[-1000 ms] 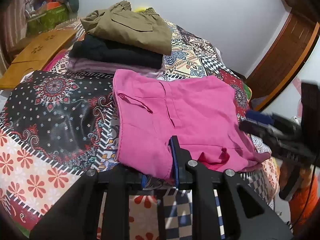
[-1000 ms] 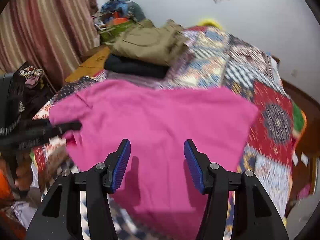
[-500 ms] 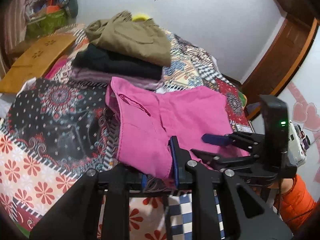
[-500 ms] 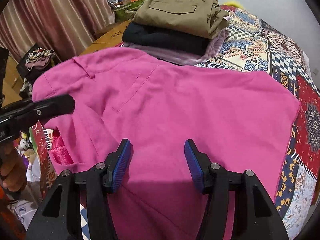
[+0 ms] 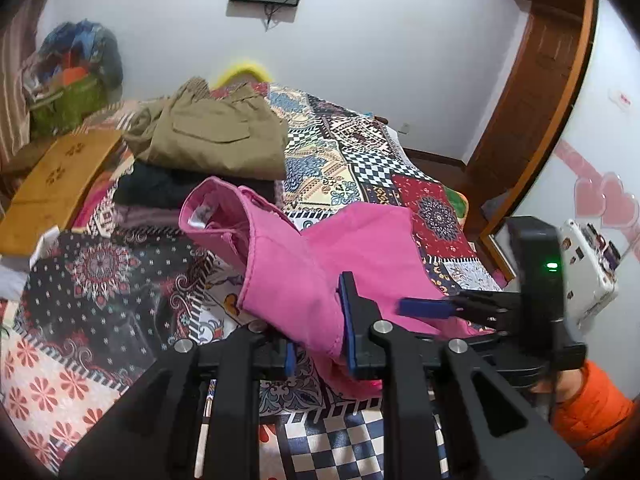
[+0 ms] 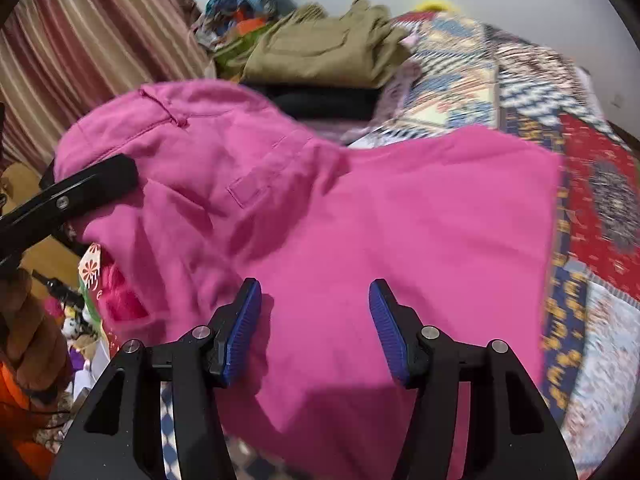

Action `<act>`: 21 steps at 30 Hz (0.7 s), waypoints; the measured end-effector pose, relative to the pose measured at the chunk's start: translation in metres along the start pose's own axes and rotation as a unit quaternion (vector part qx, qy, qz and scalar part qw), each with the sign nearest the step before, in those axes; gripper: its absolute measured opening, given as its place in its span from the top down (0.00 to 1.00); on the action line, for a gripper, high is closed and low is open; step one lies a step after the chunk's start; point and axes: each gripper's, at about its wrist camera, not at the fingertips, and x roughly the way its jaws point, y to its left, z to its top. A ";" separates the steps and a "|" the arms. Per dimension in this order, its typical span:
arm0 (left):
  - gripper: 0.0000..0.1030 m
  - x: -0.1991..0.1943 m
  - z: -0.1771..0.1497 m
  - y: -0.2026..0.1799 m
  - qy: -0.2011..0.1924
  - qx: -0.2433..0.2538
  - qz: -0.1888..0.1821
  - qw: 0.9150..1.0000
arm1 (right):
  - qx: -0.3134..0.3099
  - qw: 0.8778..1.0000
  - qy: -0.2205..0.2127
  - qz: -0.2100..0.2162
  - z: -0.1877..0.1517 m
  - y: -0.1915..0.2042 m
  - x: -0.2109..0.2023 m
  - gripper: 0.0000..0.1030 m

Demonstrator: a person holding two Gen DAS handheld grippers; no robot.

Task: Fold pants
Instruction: 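Lift the pants edge with the left gripper and fold it over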

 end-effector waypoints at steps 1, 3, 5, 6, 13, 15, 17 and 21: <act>0.82 0.000 0.001 -0.002 0.000 0.004 -0.001 1.000 | 0.001 1.000 -0.003 -0.008 -0.003 -0.002 -0.004 0.49; 0.82 0.000 0.003 -0.007 -0.002 0.012 -0.005 1.000 | 0.004 1.000 -0.001 -0.018 -0.012 -0.006 -0.009 0.49; 0.82 0.001 0.004 -0.015 -0.002 0.019 -0.015 1.000 | 0.013 1.000 0.006 -0.013 -0.017 -0.011 -0.004 0.49; 0.83 0.001 0.004 -0.018 -0.001 0.022 -0.017 1.000 | 0.019 1.000 0.009 -0.009 -0.020 -0.012 -0.001 0.48; 0.83 0.008 0.010 -0.054 0.000 0.067 -0.039 0.997 | 0.027 1.000 0.008 0.003 -0.028 -0.014 0.007 0.46; 0.83 0.010 0.013 -0.062 0.001 0.074 -0.048 0.996 | 0.029 1.000 0.004 0.007 -0.030 -0.015 0.005 0.46; 0.83 0.012 0.015 -0.069 0.000 0.081 -0.053 0.995 | 0.042 0.999 -0.001 0.014 -0.032 -0.018 0.000 0.46; 0.83 0.016 0.015 -0.080 0.002 0.098 -0.059 0.993 | 0.049 0.999 -0.010 0.011 -0.037 -0.018 -0.012 0.46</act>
